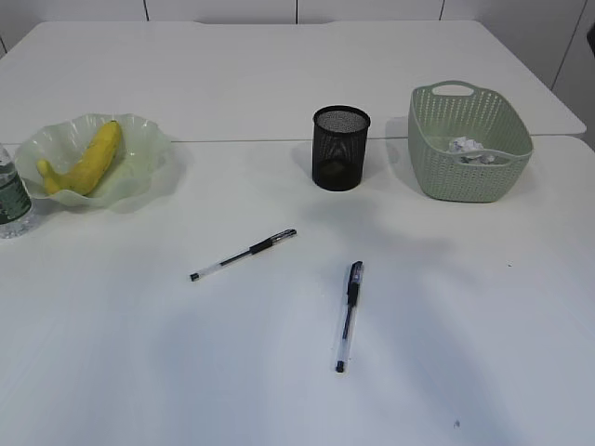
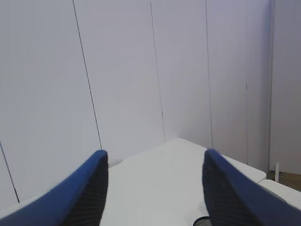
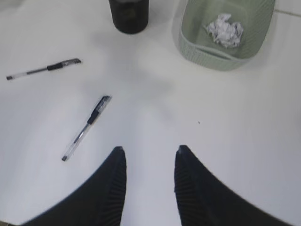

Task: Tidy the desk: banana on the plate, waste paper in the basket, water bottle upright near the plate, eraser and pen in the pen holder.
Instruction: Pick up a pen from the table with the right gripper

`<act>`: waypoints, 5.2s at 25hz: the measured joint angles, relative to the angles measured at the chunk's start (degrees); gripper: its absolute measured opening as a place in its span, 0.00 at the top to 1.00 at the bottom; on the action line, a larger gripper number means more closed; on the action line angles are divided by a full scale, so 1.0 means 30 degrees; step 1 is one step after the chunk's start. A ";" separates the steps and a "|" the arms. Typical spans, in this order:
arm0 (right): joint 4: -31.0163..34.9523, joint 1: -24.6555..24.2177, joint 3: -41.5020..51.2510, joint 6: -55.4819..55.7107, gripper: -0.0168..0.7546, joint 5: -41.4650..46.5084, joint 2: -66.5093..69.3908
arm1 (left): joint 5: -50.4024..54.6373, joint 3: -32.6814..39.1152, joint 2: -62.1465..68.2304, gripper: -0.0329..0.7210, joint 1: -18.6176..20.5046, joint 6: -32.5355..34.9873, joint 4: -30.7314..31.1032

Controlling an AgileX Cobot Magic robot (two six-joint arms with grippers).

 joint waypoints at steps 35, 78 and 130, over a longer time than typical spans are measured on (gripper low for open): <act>0.6919 0.0000 1.3447 0.3304 0.64 -1.0828 -0.2617 | -0.0532 0.0000 -0.3592 0.37 -0.0036 -0.1776 0.0000; 0.4968 0.3195 0.5580 0.7080 0.64 -1.2090 0.8905 | -0.0532 0.0000 -0.3760 0.37 -0.0623 -0.1988 0.0752; -0.1742 0.4758 -0.3115 1.6144 0.64 -0.4393 1.7520 | -0.0532 0.0000 -0.3760 0.37 -0.1857 -0.2020 0.2279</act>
